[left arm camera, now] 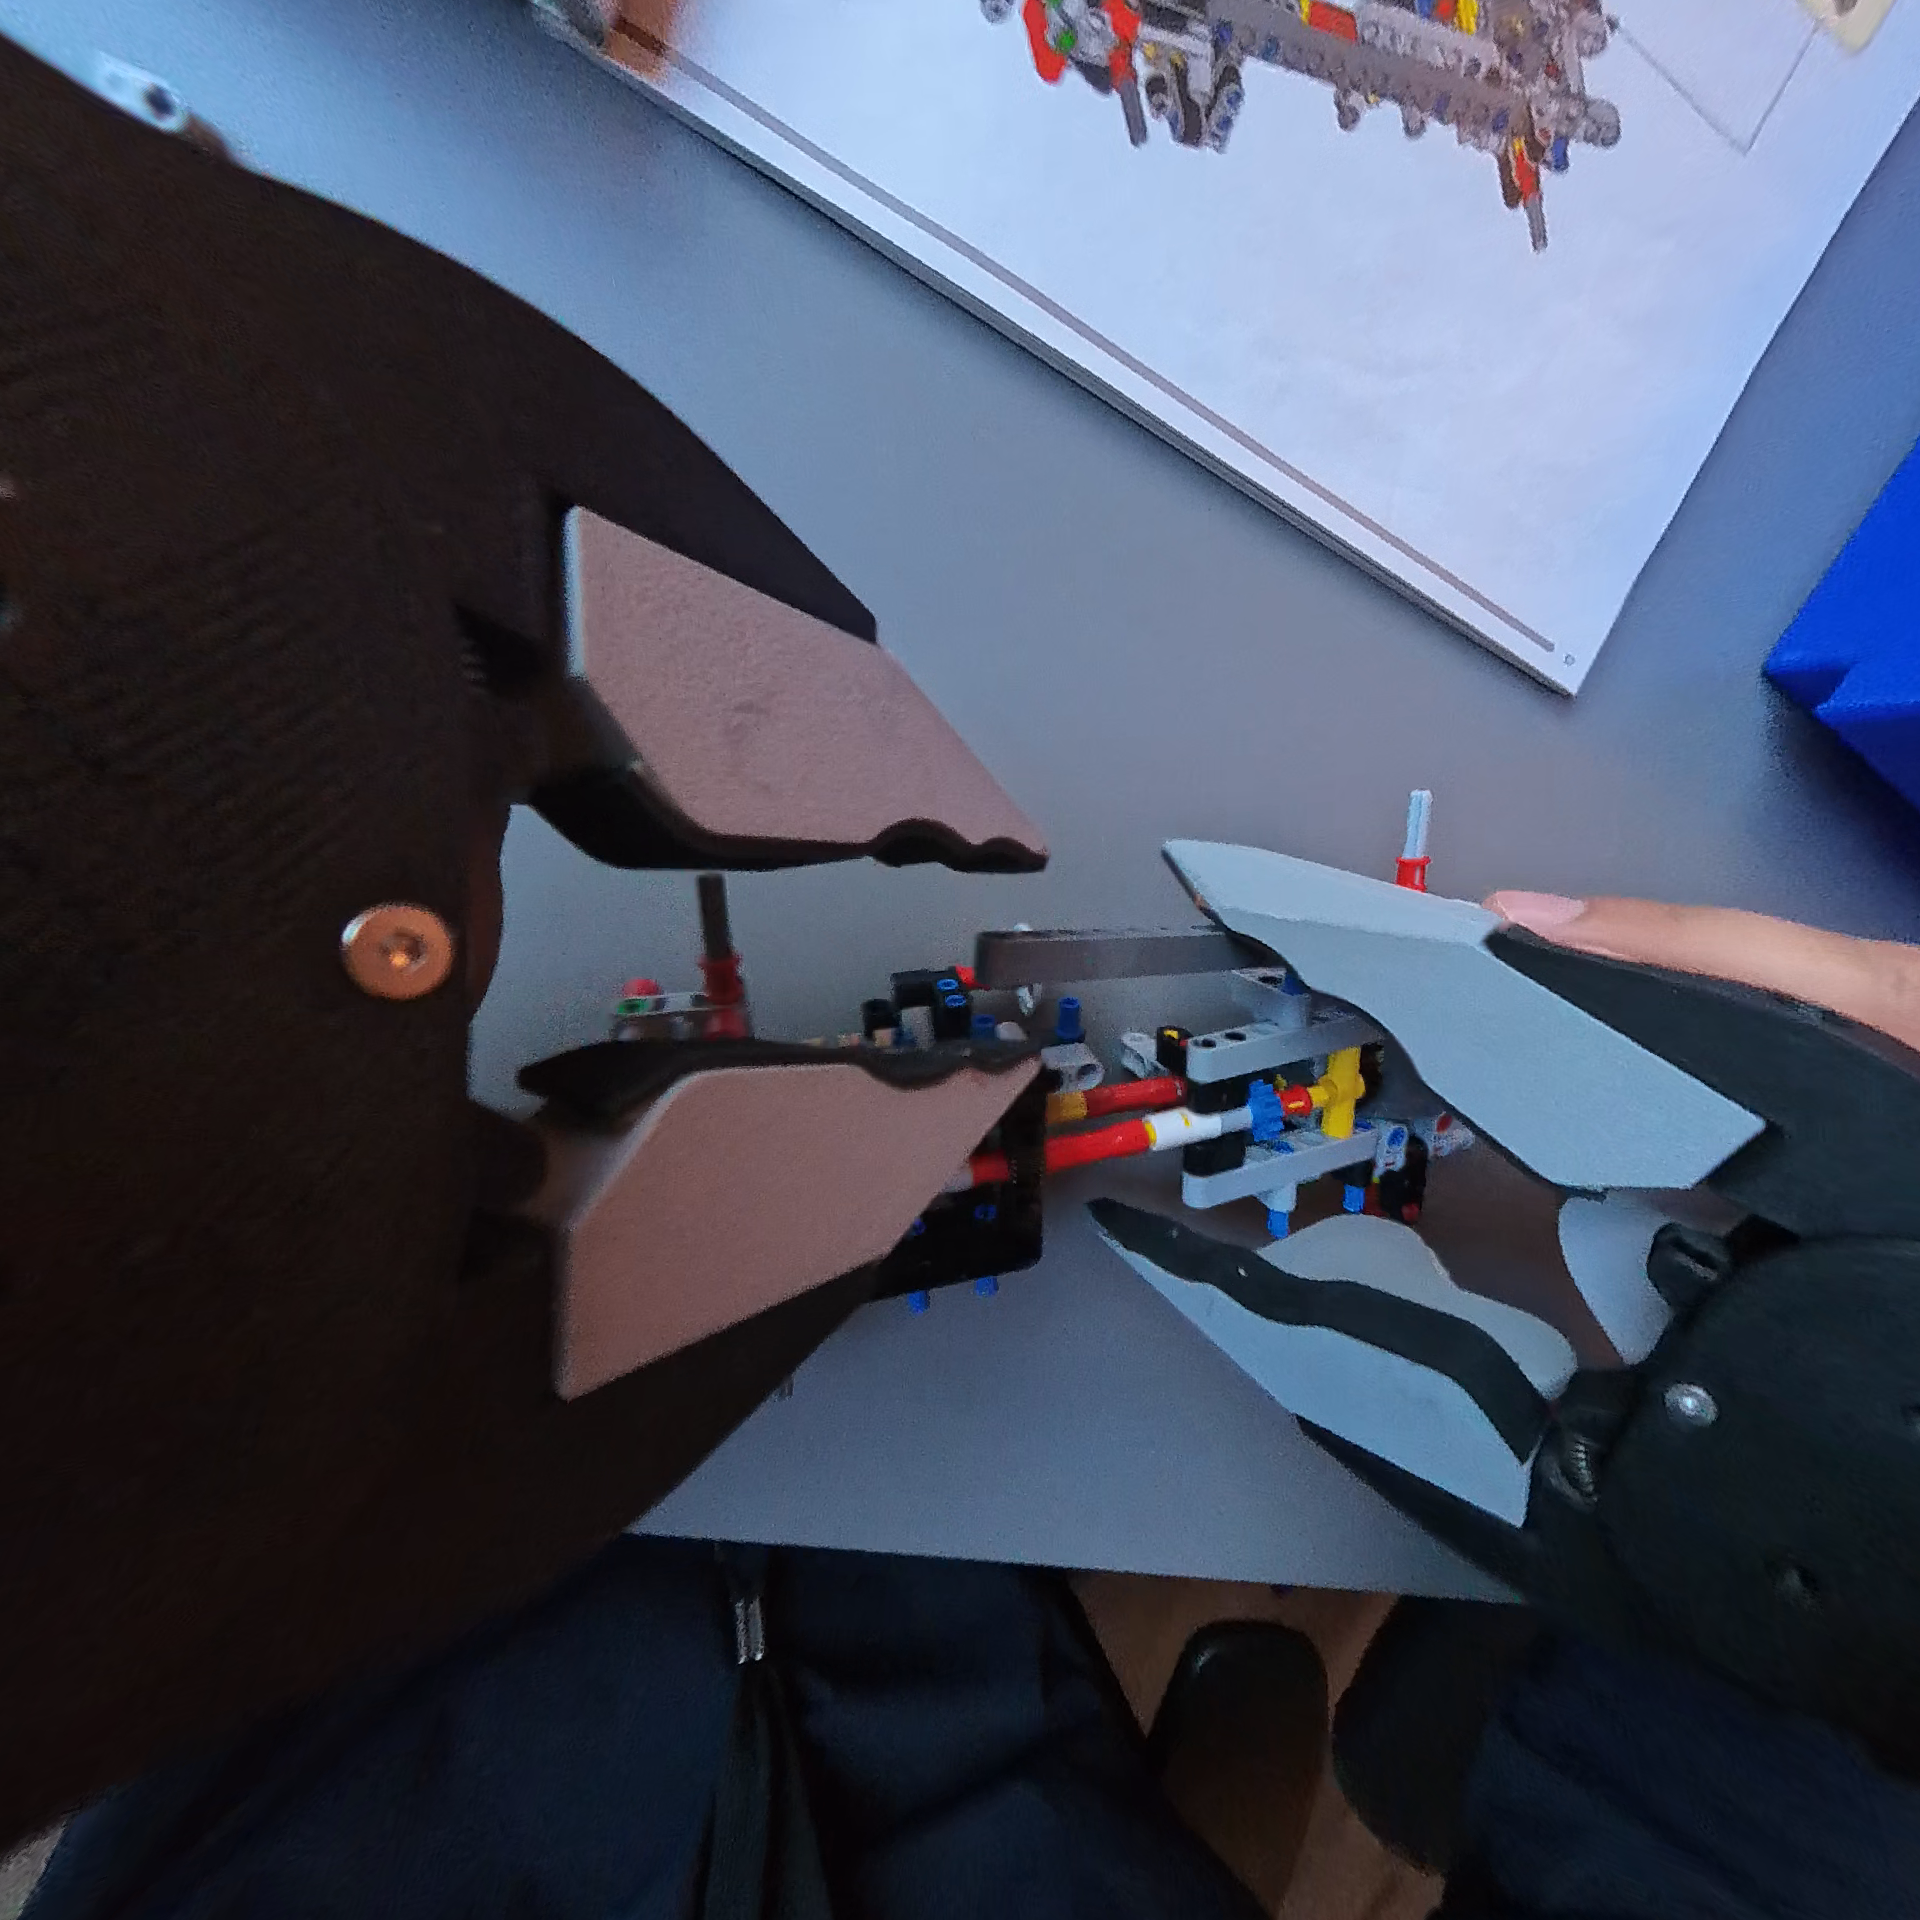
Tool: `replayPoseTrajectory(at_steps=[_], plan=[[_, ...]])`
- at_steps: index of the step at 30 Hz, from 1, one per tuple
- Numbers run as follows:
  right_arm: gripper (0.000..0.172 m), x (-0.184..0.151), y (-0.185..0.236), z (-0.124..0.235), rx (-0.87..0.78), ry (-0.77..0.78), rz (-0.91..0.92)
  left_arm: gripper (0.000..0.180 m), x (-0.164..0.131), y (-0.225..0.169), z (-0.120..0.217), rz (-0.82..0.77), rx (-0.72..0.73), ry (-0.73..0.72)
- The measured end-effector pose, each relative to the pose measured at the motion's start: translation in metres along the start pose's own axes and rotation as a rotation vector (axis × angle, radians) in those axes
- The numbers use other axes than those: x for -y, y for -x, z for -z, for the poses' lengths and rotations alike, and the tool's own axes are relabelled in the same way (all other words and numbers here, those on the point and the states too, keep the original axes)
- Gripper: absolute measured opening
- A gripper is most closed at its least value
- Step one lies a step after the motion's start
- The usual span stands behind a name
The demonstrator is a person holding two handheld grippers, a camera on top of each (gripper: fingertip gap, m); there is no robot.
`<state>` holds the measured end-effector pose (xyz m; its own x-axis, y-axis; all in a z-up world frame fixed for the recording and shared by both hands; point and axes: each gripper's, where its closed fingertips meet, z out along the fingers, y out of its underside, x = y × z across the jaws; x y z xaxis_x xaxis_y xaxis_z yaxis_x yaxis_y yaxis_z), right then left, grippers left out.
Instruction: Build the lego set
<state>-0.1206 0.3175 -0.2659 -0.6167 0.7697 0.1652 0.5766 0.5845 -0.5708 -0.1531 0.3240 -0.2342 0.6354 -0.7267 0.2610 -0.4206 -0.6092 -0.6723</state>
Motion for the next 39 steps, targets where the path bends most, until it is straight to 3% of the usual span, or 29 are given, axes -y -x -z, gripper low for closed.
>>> replayPoseTrajectory(at_steps=[7, 10, 13, 16, 30, 32, 33, 39], plan=[[0.094, 0.009, 0.001, -0.002, -0.006, 0.009, 0.04, 0.052, -0.012, -0.015, 0.027, -0.032, 0.003, -0.048], [0.094, 0.019, 0.002, -0.003, -0.006, -0.006, 0.071, 0.053, -0.012, -0.014, 0.032, -0.113, 0.127, -0.068], [0.094, 0.026, 0.002, -0.006, -0.006, -0.014, 0.095, 0.047, -0.015, -0.014, 0.032, -0.179, 0.239, -0.075], [0.093, 0.027, 0.001, -0.008, -0.007, -0.014, 0.097, 0.047, -0.024, -0.019, 0.025, -0.2, 0.263, -0.051], [0.09, 0.026, -0.001, -0.009, -0.032, 0.039, 0.145, 0.033, -0.027, -0.03, 0.013, -0.157, 0.202, -0.035], [0.091, 0.025, 0.0, -0.01, -0.023, 0.05, 0.145, 0.014, -0.024, -0.023, 0.016, -0.131, 0.207, -0.062], [0.091, 0.024, 0.0, -0.01, -0.024, 0.054, 0.143, 0.014, -0.024, -0.023, 0.017, -0.123, 0.186, -0.072], [0.082, 0.029, -0.004, 0.001, -0.009, -0.056, 0.095, 0.015, -0.029, -0.022, 0.014, -0.1, 0.17, -0.056]])
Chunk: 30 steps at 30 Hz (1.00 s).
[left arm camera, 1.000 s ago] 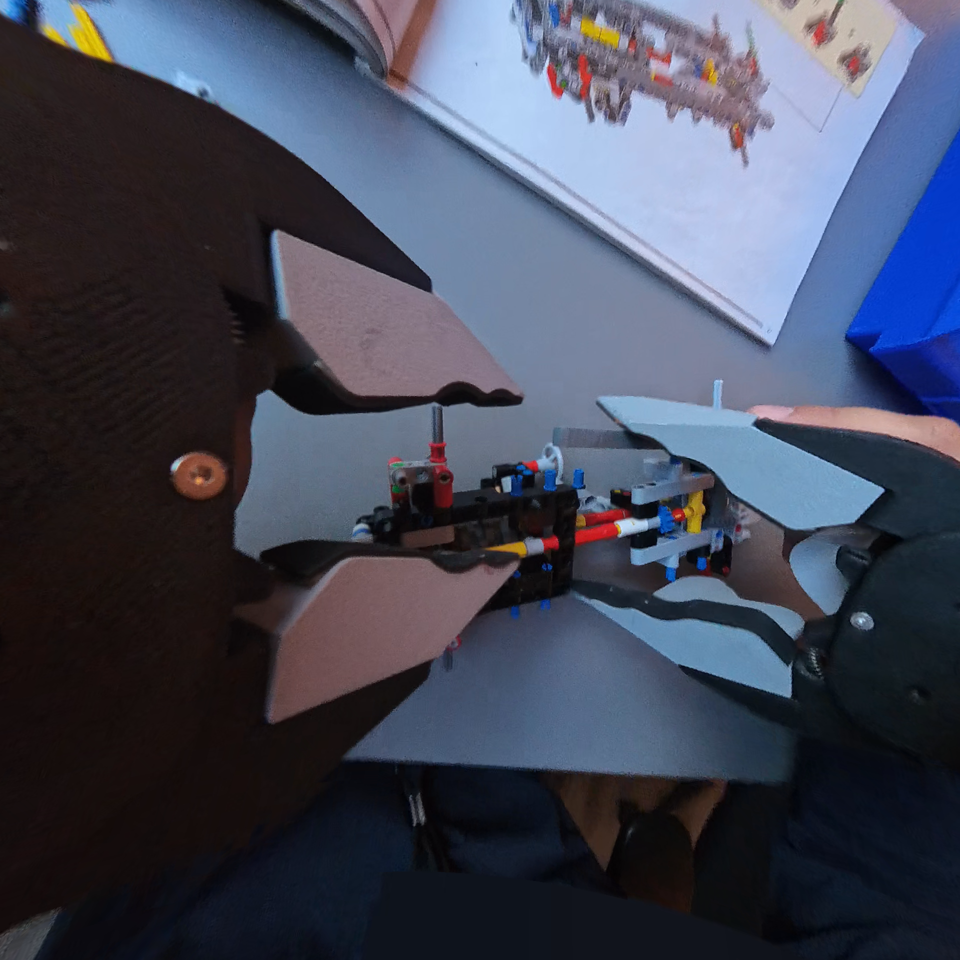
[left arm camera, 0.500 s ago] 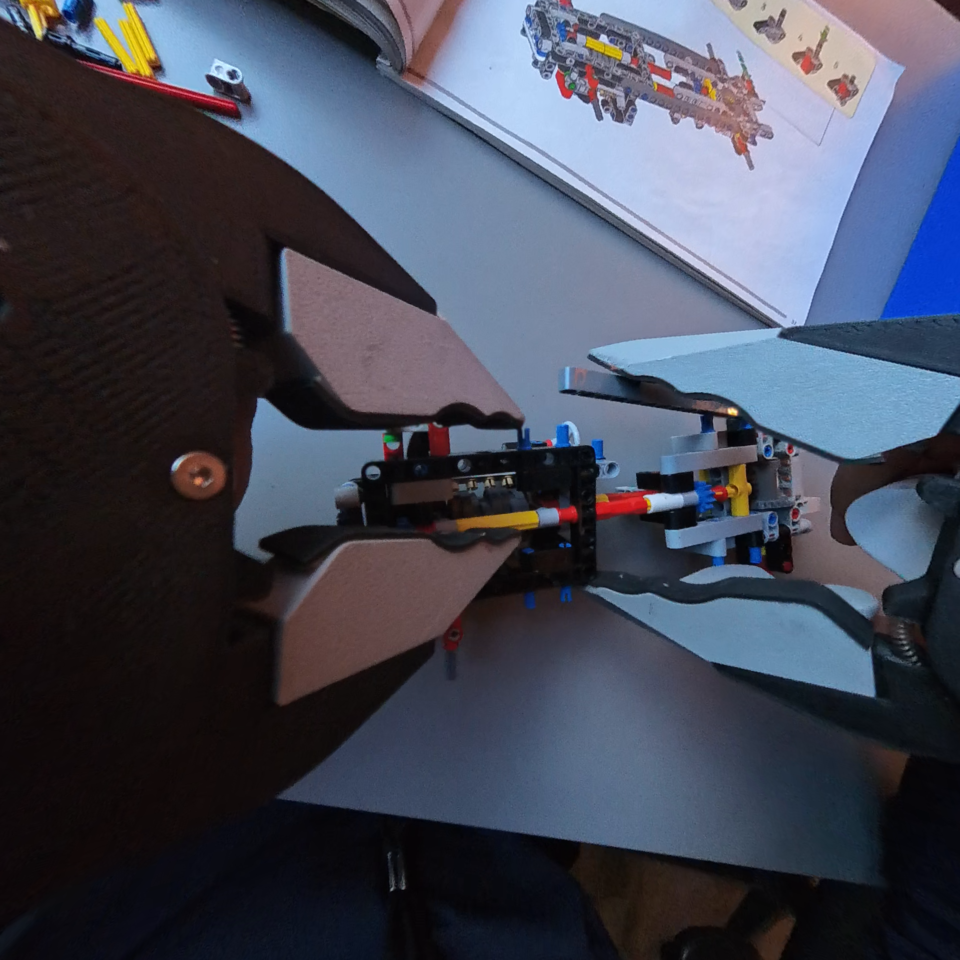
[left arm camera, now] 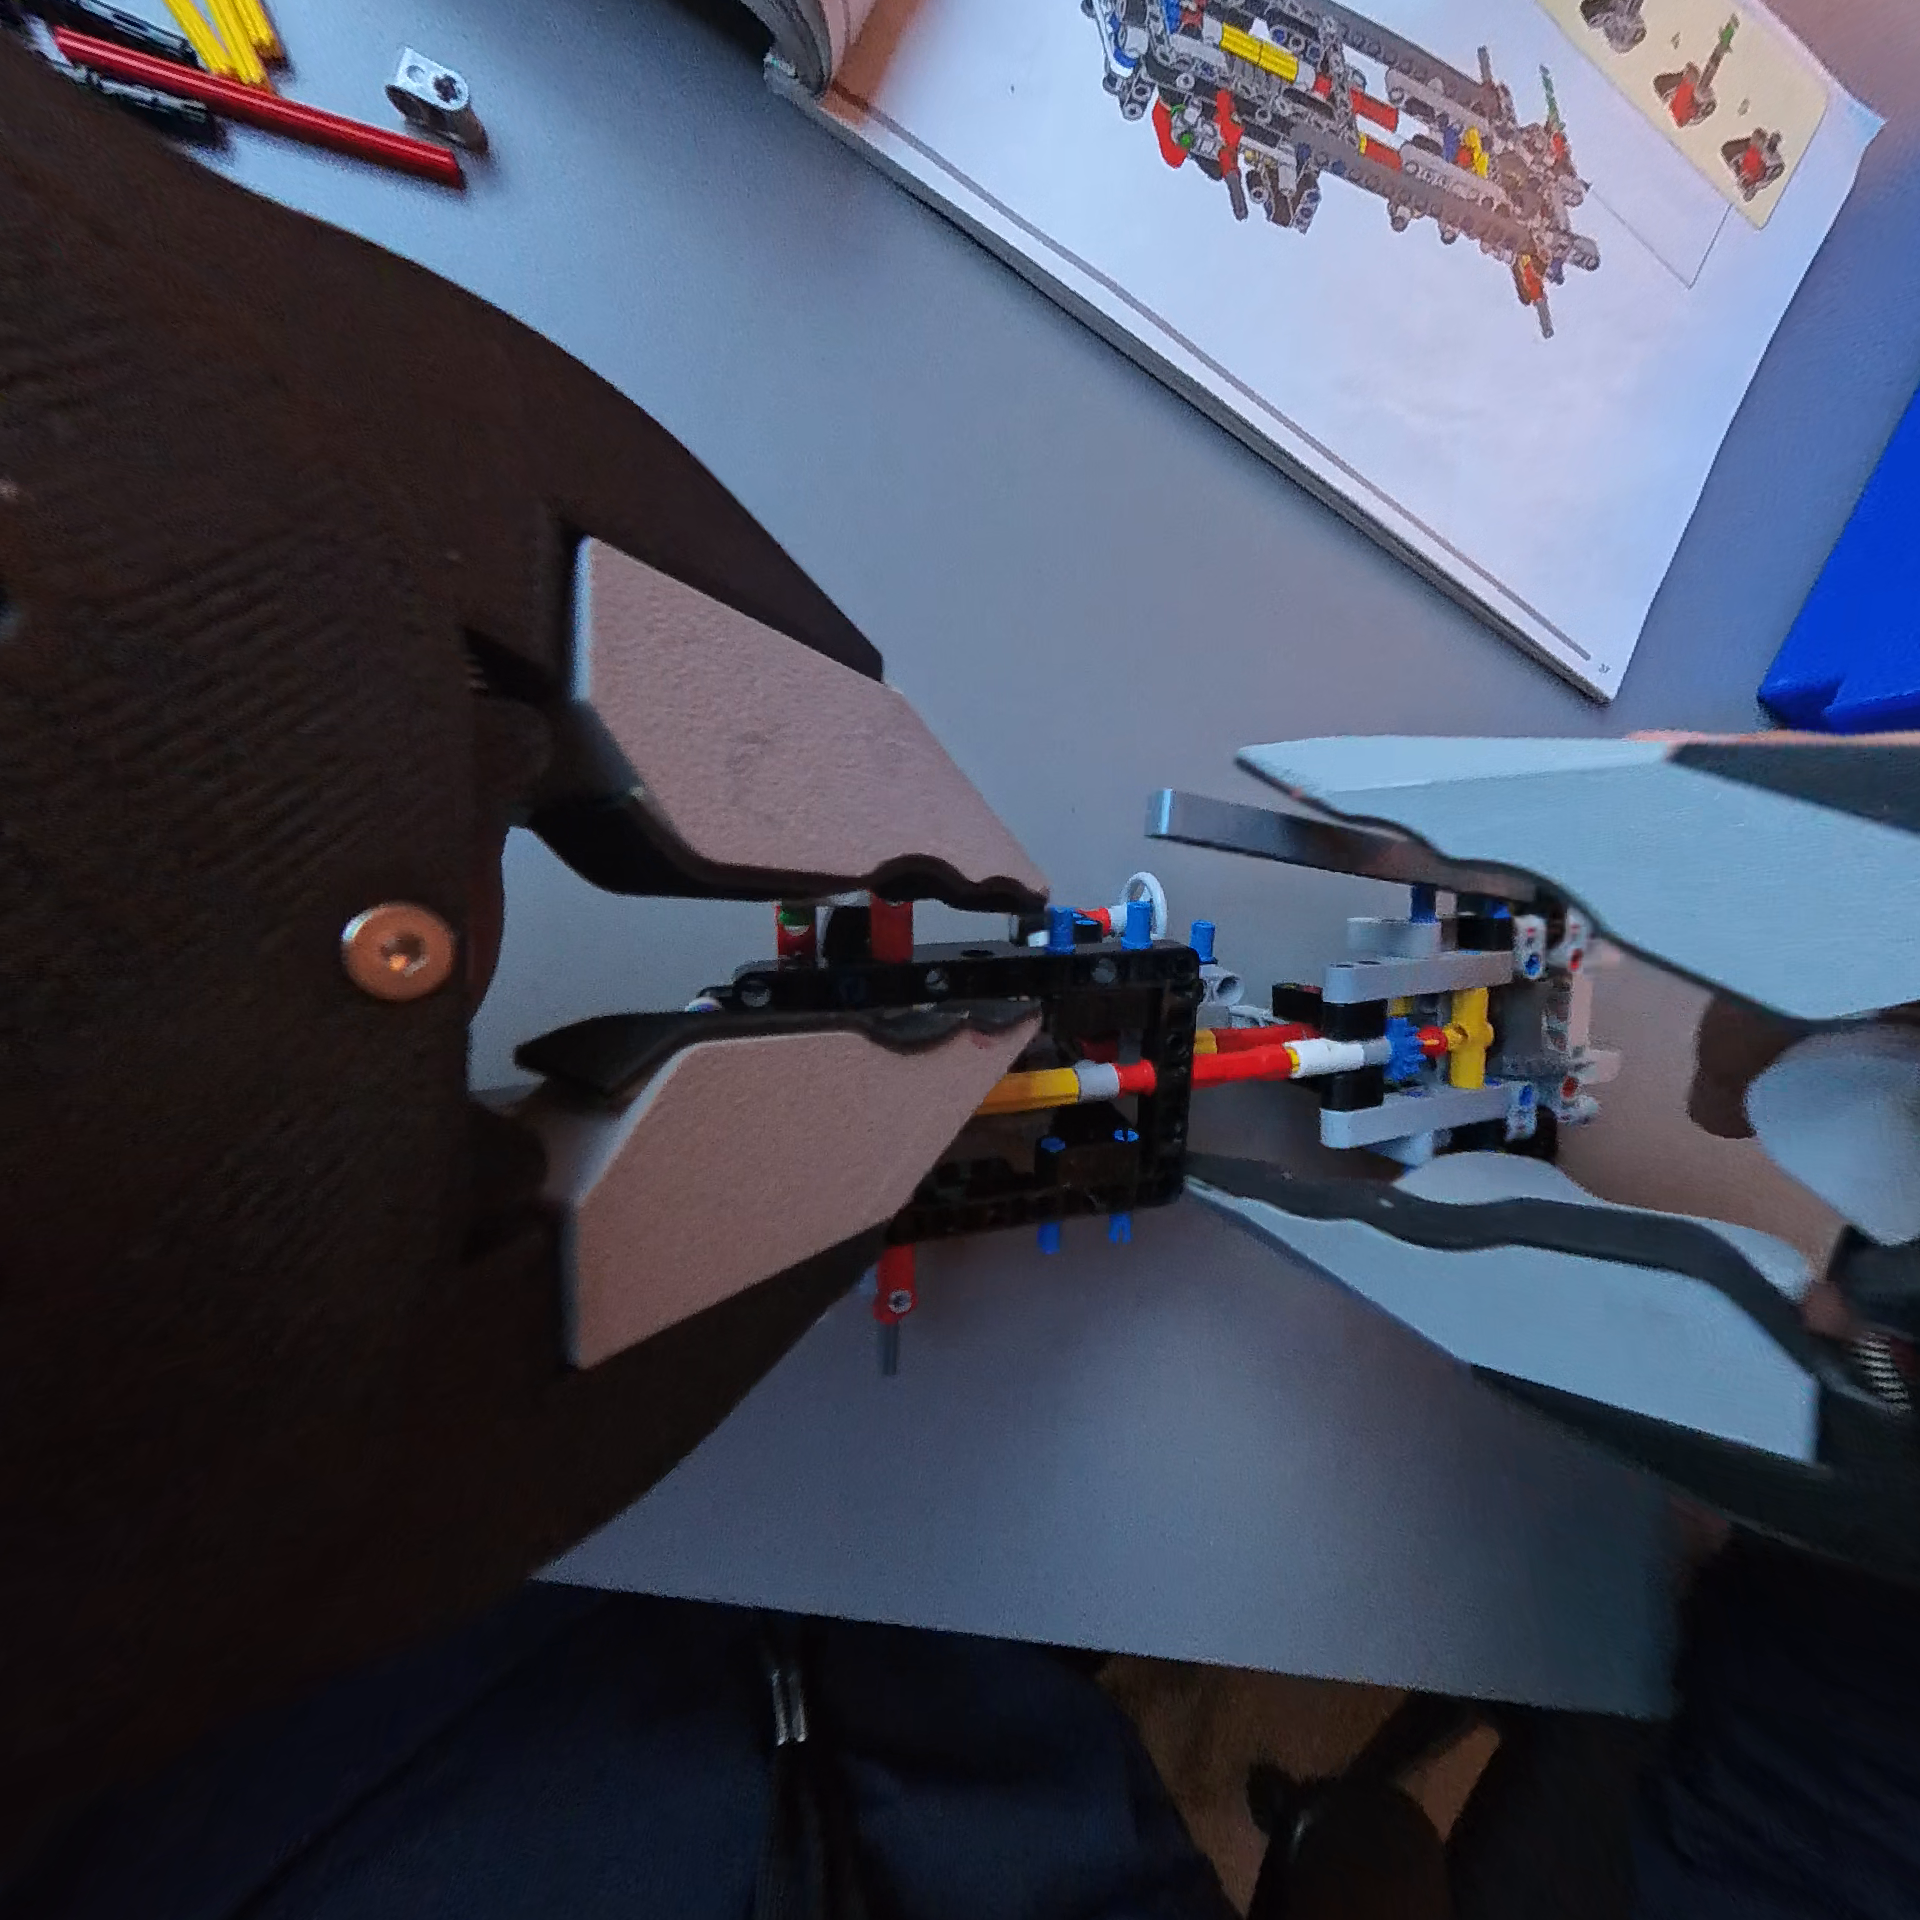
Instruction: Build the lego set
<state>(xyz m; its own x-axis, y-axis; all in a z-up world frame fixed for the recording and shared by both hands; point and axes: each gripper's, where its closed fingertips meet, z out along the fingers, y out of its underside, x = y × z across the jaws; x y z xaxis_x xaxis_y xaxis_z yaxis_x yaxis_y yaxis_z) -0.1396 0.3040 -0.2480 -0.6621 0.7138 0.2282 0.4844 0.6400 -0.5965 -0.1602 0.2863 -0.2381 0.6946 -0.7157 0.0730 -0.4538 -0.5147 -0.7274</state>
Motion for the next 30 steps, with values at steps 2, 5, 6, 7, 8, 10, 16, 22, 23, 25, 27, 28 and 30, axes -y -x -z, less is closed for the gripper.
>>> replayPoseTrajectory(at_steps=[2, 5, 6, 7, 8, 10, 16, 22, 23, 25, 27, 28, 30], plan=[[0.081, 0.004, -0.003, 0.006, -0.001, -0.048, -0.019, 0.018, -0.004, 0.0, -0.002, -0.006, 0.005, 0.024], [0.079, 0.012, -0.001, 0.011, 0.01, -0.095, -0.02, 0.017, -0.006, -0.001, -0.004, -0.019, 0.006, 0.035], [0.079, 0.013, 0.0, 0.011, 0.005, -0.095, -0.011, 0.015, -0.005, -0.002, -0.004, -0.018, 0.001, 0.03], [0.079, 0.014, 0.0, 0.01, 0.0, -0.09, -0.002, 0.013, -0.005, -0.003, -0.003, -0.018, -0.002, 0.023], [0.079, 0.014, 0.001, 0.01, -0.006, -0.084, 0.007, 0.011, -0.004, -0.002, -0.003, -0.017, 0.0, 0.018], [0.078, 0.016, 0.002, 0.009, -0.011, -0.08, 0.019, 0.009, -0.004, -0.002, -0.003, -0.016, -0.001, 0.015], [0.078, 0.012, 0.006, 0.007, -0.006, -0.063, 0.017, 0.007, -0.004, -0.002, -0.004, -0.022, 0.003, 0.011], [0.077, 0.013, 0.006, 0.007, -0.005, -0.063, 0.021, 0.017, -0.01, -0.002, -0.005, -0.036, 0.019, 0.049], [0.078, 0.013, 0.005, 0.007, -0.008, -0.062, 0.022, 0.02, -0.011, -0.001, -0.005, -0.04, 0.024, 0.059], [0.079, 0.013, 0.004, 0.008, -0.015, -0.062, 0.021, 0.019, -0.012, -0.002, -0.005, -0.048, 0.028, 0.064], [0.081, 0.012, 0.002, 0.01, -0.022, -0.065, 0.016, 0.015, -0.011, -0.004, -0.004, -0.054, 0.021, 0.063], [0.082, 0.012, 0.001, 0.011, -0.026, -0.068, 0.013, 0.015, -0.011, -0.005, -0.004, -0.055, 0.018, 0.063], [0.082, 0.011, 0.0, 0.011, -0.02, -0.067, 0.004, 0.011, -0.011, -0.005, -0.005, -0.059, 0.014, 0.062]])
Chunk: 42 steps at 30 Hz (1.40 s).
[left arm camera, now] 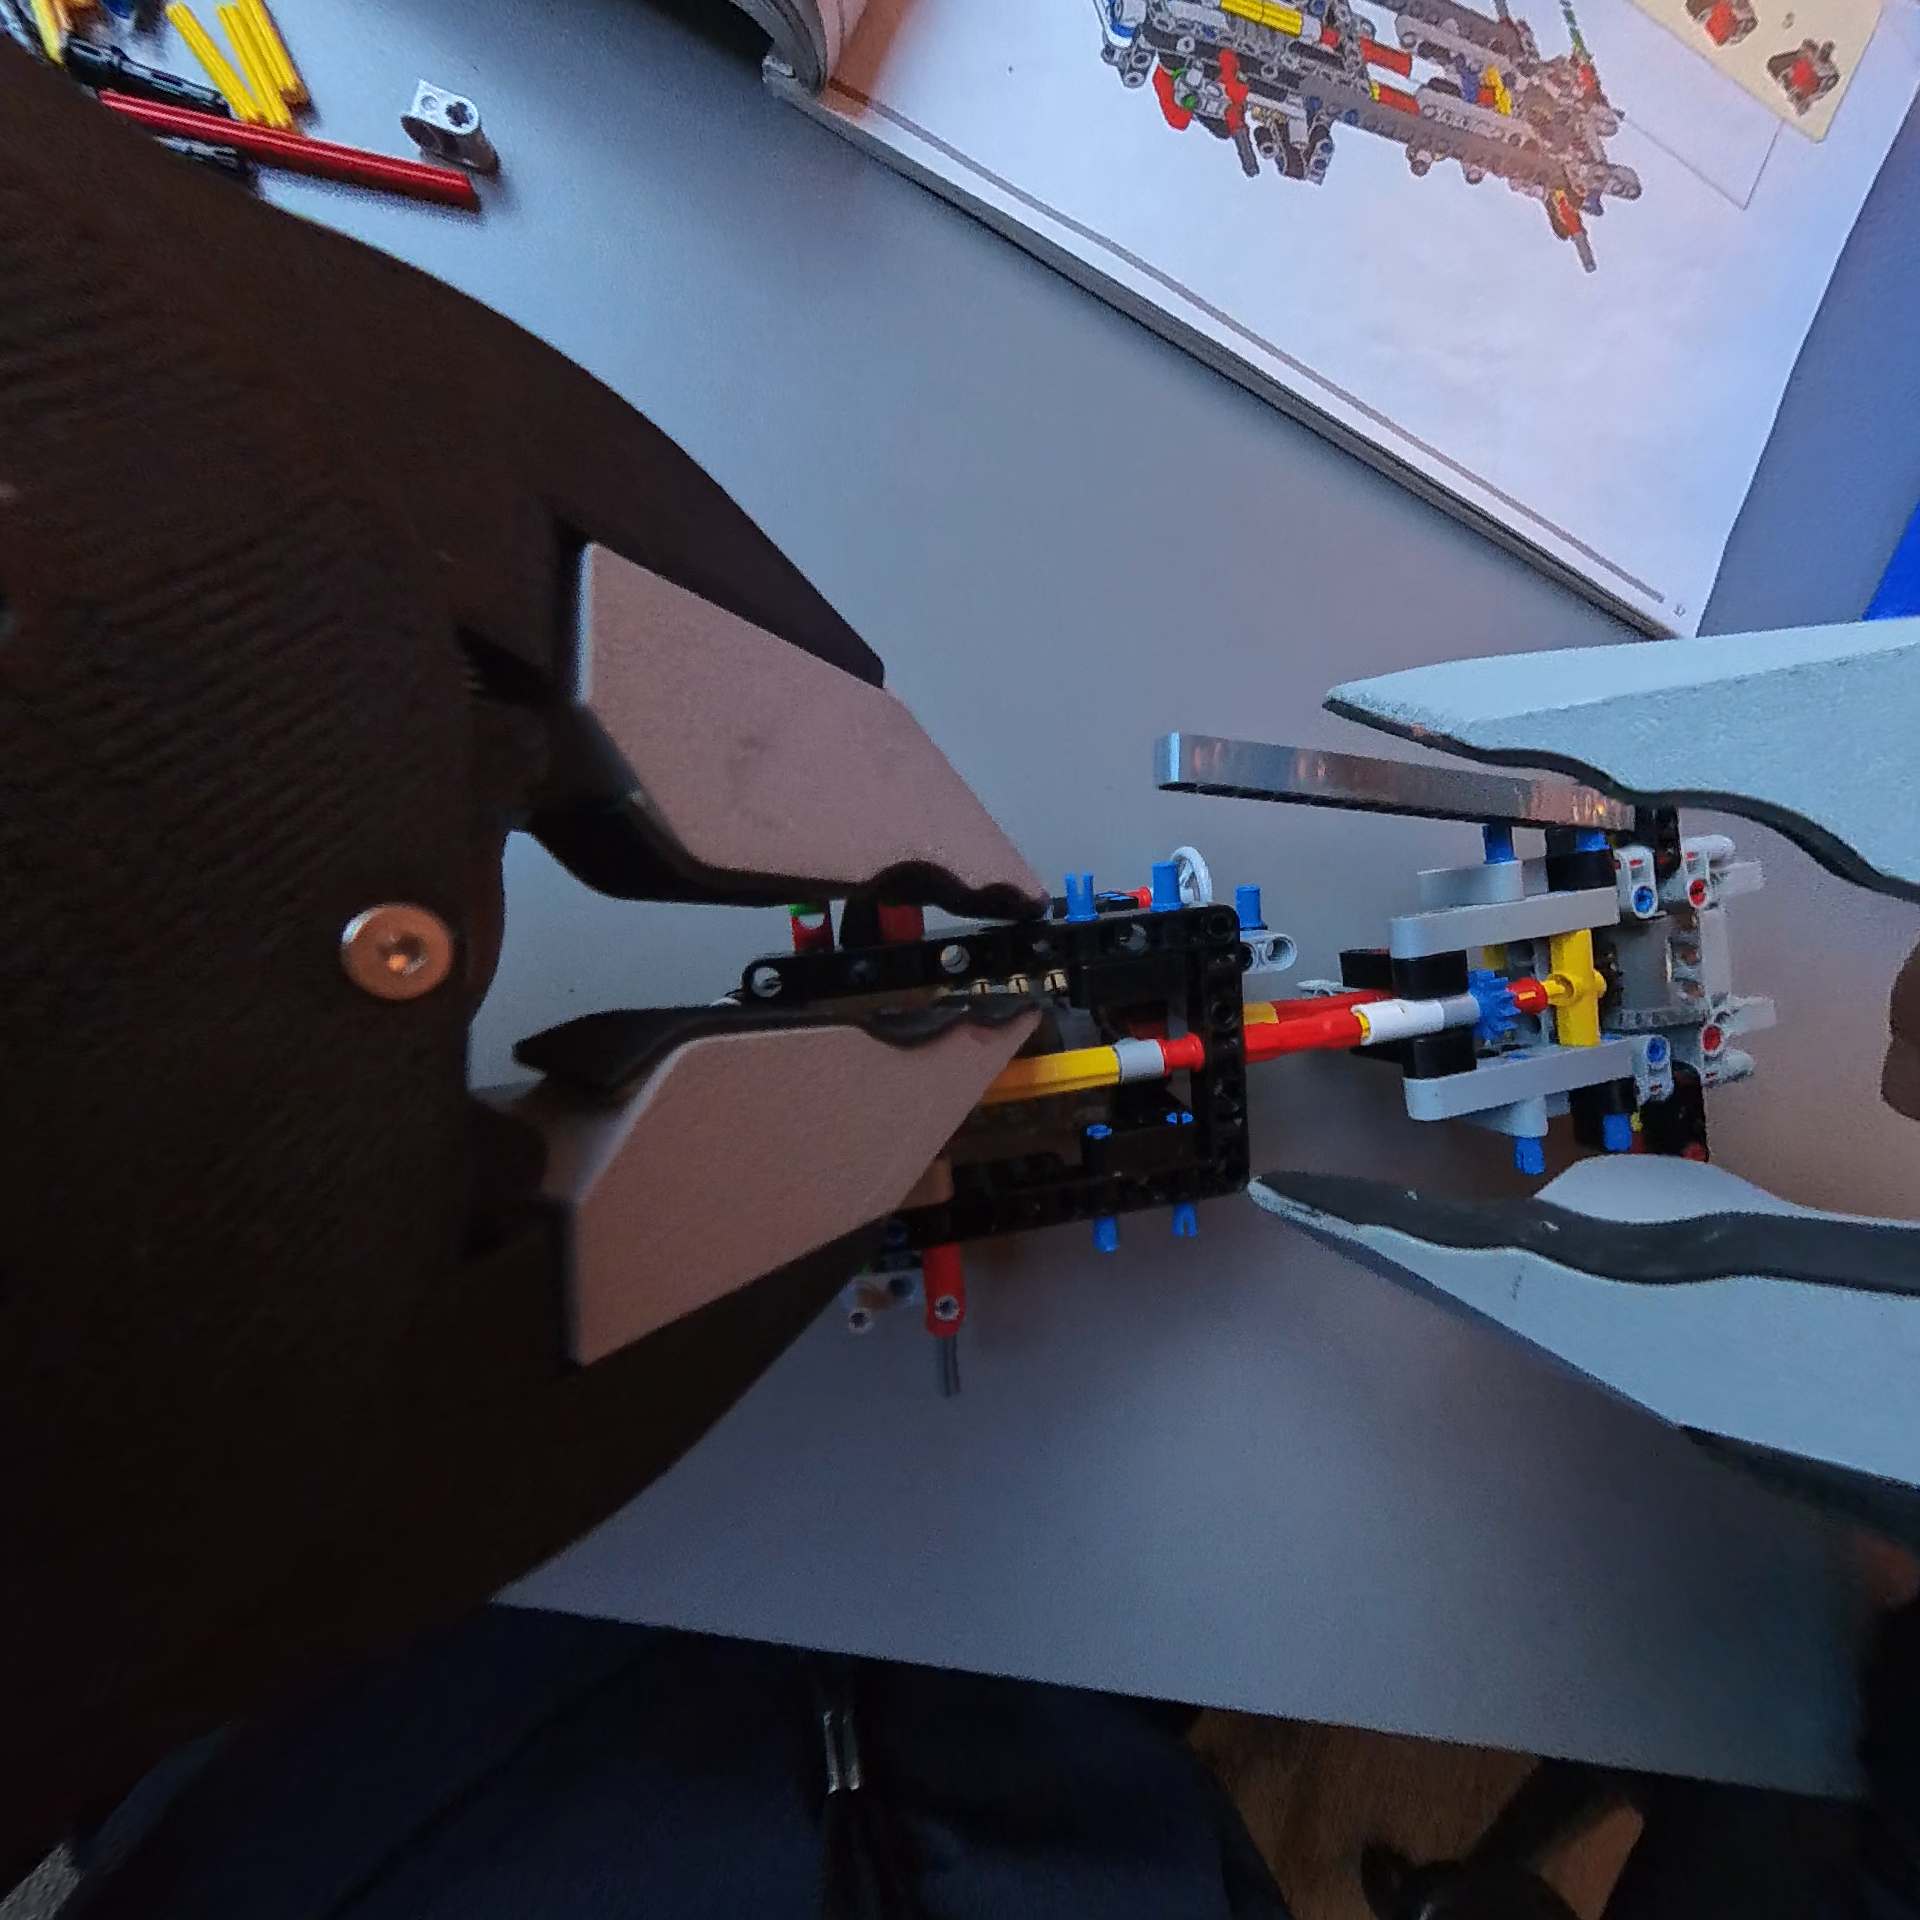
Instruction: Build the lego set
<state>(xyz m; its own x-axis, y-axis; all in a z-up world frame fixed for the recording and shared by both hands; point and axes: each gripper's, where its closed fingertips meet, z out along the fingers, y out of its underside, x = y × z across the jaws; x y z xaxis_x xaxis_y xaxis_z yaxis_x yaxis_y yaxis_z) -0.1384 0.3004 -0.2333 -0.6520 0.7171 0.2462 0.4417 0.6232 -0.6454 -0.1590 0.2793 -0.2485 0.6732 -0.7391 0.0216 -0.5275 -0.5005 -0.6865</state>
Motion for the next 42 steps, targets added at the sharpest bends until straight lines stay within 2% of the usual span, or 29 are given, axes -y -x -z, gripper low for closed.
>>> replayPoseTrajectory(at_steps=[6, 12, 20, 22, 27, 31, 36, 40, 42], plan=[[0.082, -0.005, 0.004, -0.003, 0.02, 0.027, -0.001, 0.019, 0.012, 0.001, 0.008, 0.039, -0.033, -0.067], [0.081, -0.001, 0.004, -0.001, 0.008, 0.016, 0.01, 0.013, 0.031, 0.035, 0.021, 0.094, 0.095, -0.169], [0.08, -0.001, 0.004, -0.001, -0.046, 0.032, 0.039, 0.012, 0.041, 0.035, 0.002, 0.098, 0.017, -0.167], [0.079, -0.006, 0.003, -0.002, -0.066, 0.06, 0.051, 0.006, 0.043, 0.032, 0.001, 0.095, -0.013, -0.173], [0.081, -0.018, 0.002, -0.005, -0.117, 0.106, 0.058, 0.006, 0.042, 0.032, 0.0, 0.087, -0.022, -0.166], [0.083, -0.018, 0.002, 0.005, -0.282, 0.107, 0.056, 0.006, 0.041, 0.032, 0.0, 0.082, -0.009, -0.163], [0.072, -0.026, 0.002, 0.026, -0.661, 0.125, 0.096, 0.006, 0.042, 0.031, 0.0, 0.073, 0.002, -0.176], [0.058, -0.036, 0.006, 0.031, -0.758, 0.141, 0.111, 0.006, 0.041, 0.031, 0.0, 0.067, -0.002, -0.183], [0.06, -0.041, 0.002, 0.029, -0.763, 0.159, 0.102, 0.006, 0.041, 0.031, 0.001, 0.066, -0.004, -0.184]])
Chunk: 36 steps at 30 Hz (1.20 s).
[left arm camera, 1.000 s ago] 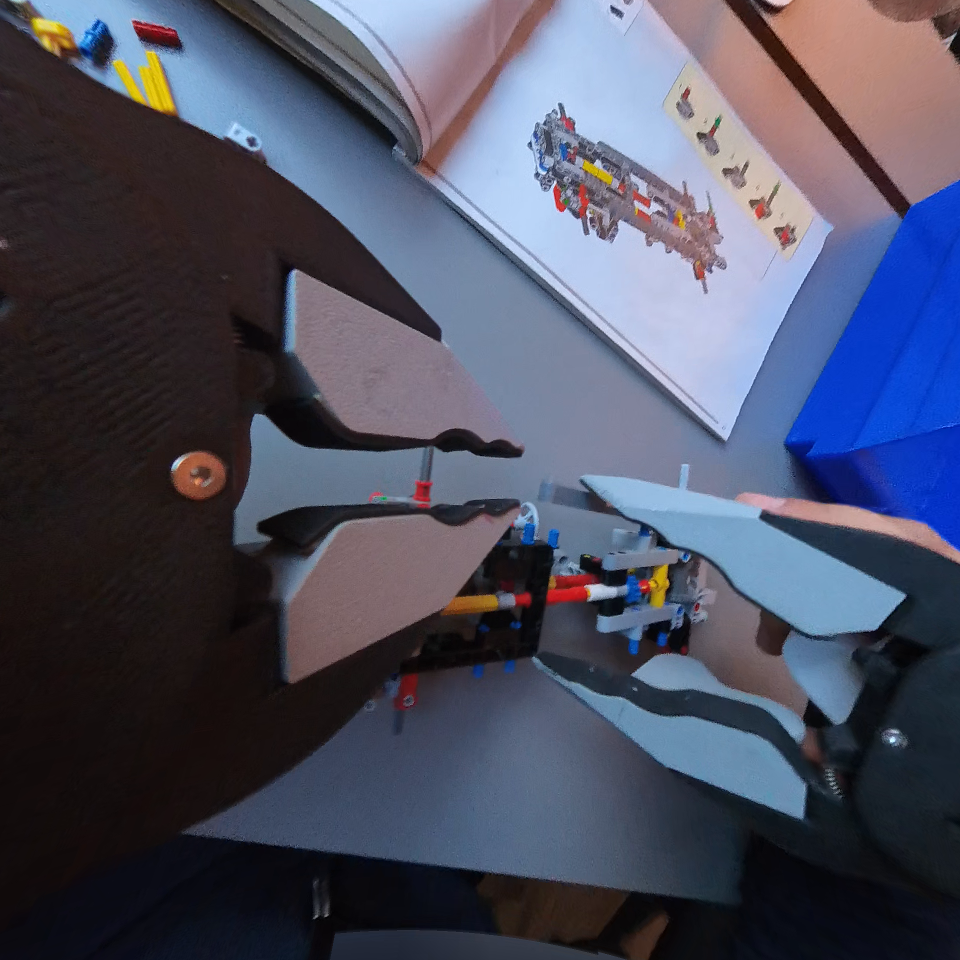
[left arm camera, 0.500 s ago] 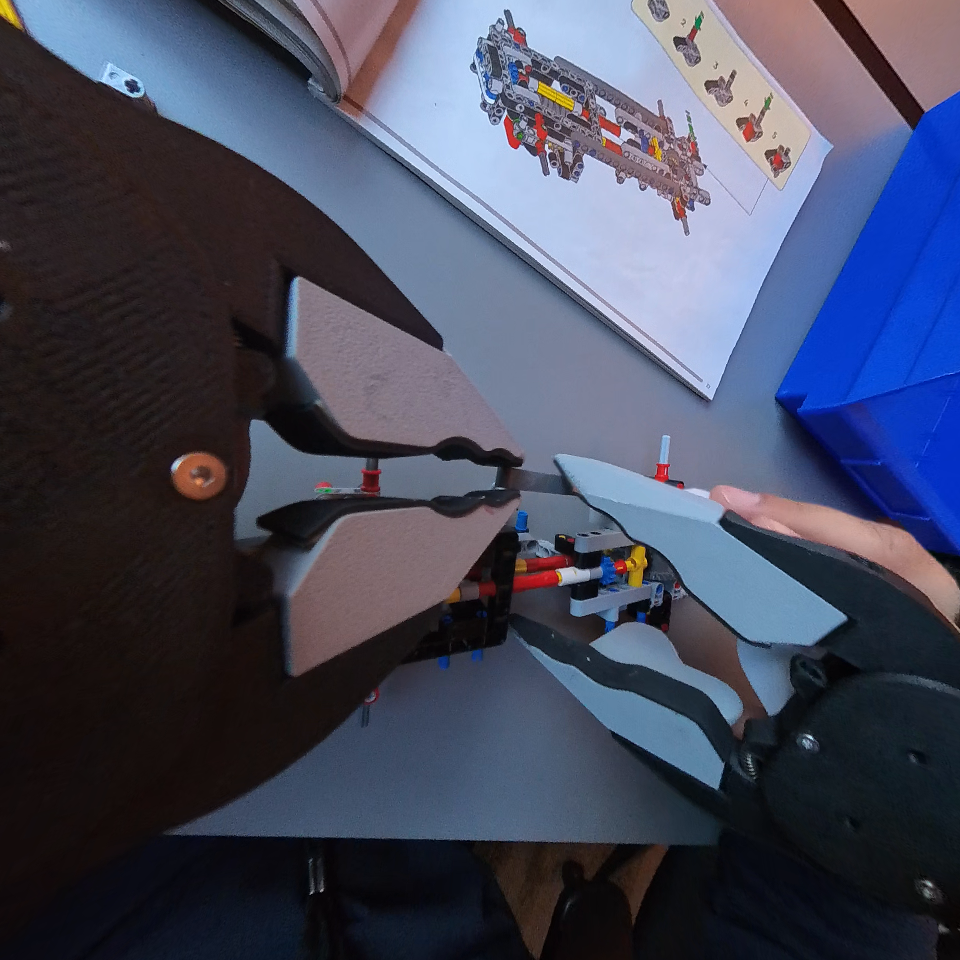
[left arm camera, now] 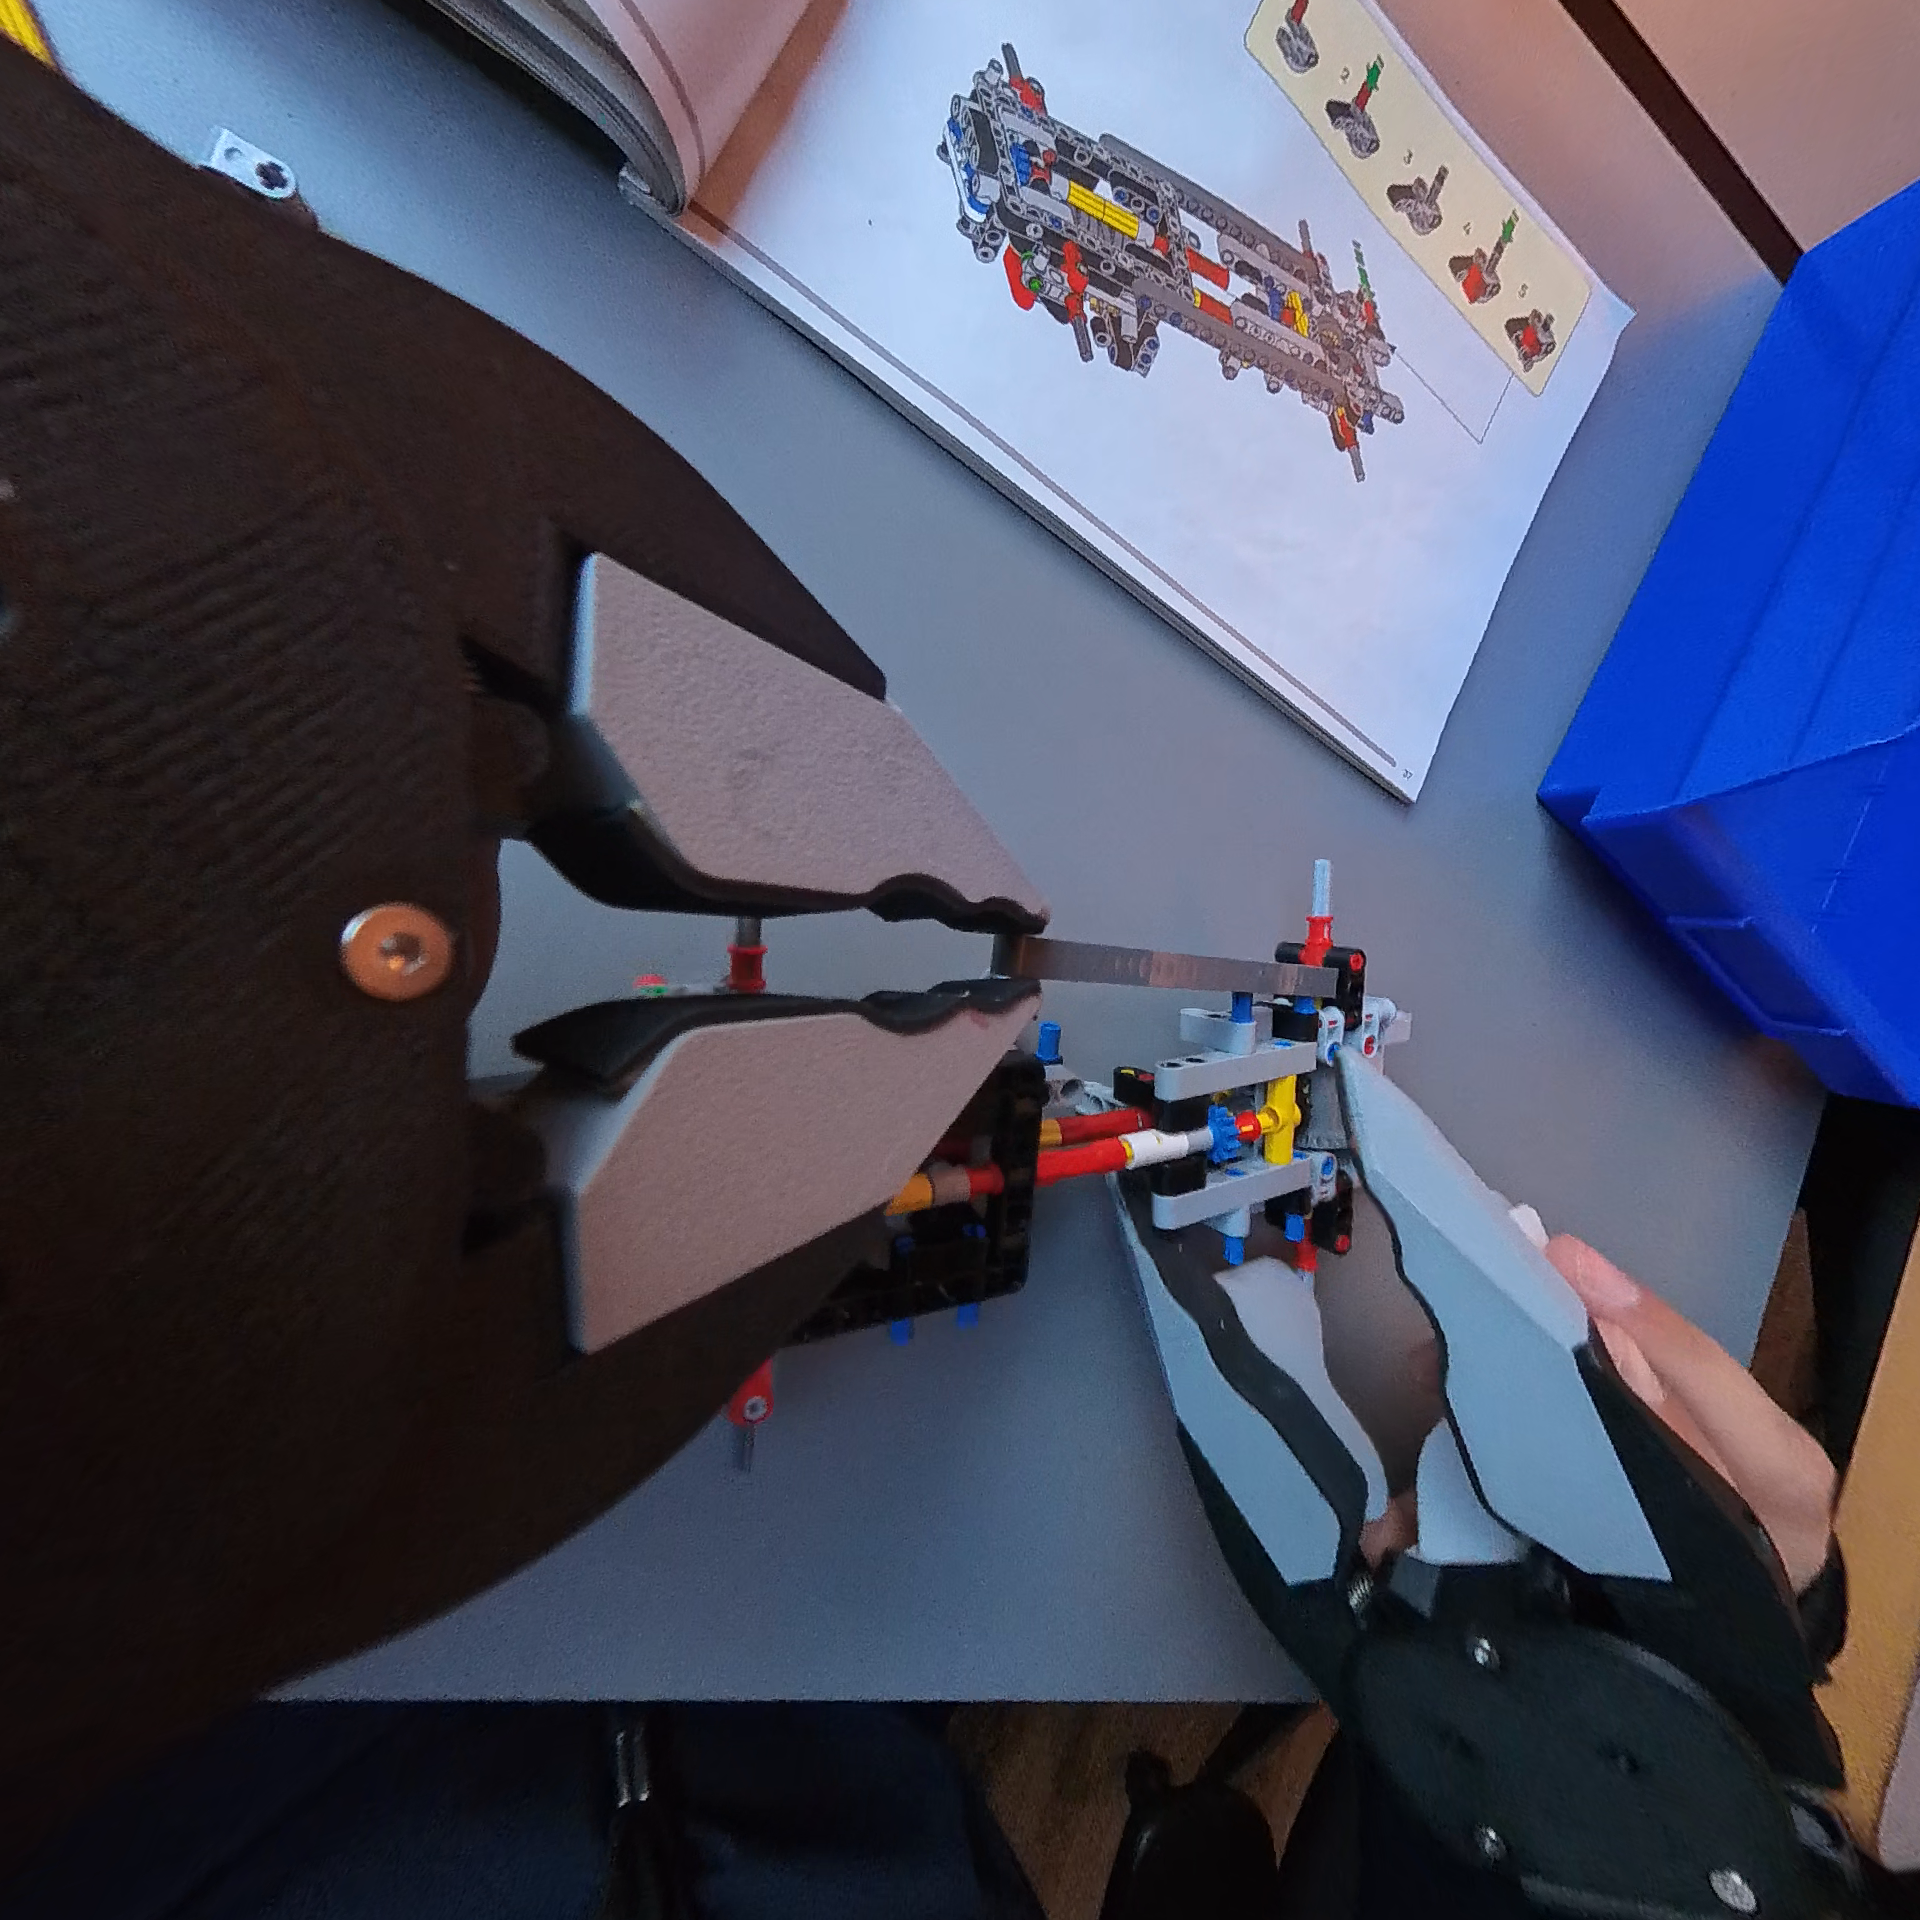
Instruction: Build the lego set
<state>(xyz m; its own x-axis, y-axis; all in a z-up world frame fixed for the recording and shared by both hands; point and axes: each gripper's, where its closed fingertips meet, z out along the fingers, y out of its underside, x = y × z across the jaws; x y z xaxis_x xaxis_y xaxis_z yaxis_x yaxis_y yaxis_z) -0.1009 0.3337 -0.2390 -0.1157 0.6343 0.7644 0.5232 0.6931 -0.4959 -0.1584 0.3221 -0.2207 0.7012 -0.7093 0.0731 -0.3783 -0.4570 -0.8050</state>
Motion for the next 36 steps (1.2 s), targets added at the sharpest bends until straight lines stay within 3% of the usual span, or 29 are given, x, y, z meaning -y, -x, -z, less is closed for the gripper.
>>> replayPoseTrajectory(at_steps=[4, 10, 36], plan=[[0.055, -0.001, 0.005, -0.006, 0.013, 0.003, -0.001, 0.006, -0.002, 0.0, 0.001, -0.002, -0.002, -0.009], [0.027, 0.001, 0.012, -0.007, 0.01, 0.004, 0.033, 0.006, -0.003, -0.001, 0.001, -0.002, -0.006, -0.023], [0.022, 0.0, 0.007, -0.008, -0.101, 0.032, 0.078, 0.006, -0.013, 0.006, -0.003, 0.094, -0.027, -0.01]])
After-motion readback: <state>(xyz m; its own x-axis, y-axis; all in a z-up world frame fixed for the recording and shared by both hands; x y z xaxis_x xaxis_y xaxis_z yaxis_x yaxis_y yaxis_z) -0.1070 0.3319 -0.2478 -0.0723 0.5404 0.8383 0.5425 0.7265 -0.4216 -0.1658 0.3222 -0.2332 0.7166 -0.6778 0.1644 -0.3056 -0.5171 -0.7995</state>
